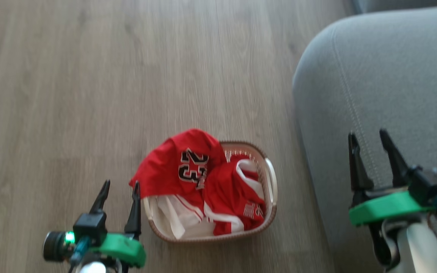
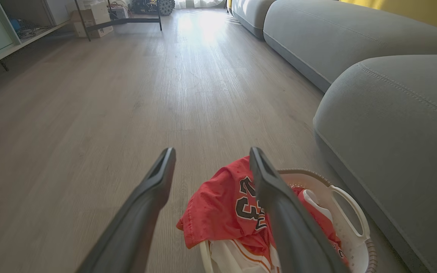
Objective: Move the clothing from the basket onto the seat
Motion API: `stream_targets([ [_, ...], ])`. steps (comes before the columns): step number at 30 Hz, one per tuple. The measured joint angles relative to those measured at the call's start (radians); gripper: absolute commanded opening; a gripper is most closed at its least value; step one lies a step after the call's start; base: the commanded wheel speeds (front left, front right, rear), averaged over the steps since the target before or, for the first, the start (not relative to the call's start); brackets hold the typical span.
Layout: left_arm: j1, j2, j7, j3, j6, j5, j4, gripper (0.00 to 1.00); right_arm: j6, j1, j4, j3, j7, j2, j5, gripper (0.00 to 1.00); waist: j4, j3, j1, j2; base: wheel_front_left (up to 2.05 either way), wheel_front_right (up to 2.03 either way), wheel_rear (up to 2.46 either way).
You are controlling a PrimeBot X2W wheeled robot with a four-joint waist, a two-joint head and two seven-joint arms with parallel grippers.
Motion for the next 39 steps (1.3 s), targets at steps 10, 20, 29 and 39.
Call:
stream_targets([
  [10,-0.222,-0.001,0.0,-0.03,-0.027,0.019,0.153,1.0,0.0,-0.156,-0.081,0.002,-0.003,0.0,0.0,1.0,-0.034,0.22,0.0,0.0,0.0,0.0,0.0],
  [20,-0.408,0.0,0.0,-0.054,-0.027,0.03,0.339,1.0,0.0,-0.276,-0.201,0.005,-0.005,0.0,-0.007,1.0,-0.09,0.424,0.0,0.0,0.0,0.0,0.0],
  [29,-0.574,0.005,0.0,-0.036,-0.027,0.024,0.479,1.0,0.0,-0.327,-0.272,0.025,-0.006,-0.001,0.016,1.0,-0.146,0.564,0.0001,-0.0001,0.0,0.0,0.0],
  [39,-0.705,0.047,0.0,-0.01,0.003,0.005,0.615,1.0,0.0,-0.381,-0.31,0.042,-0.006,-0.001,0.046,1.0,-0.194,0.683,0.0002,-0.0001,0.0,0.0,0.0],
])
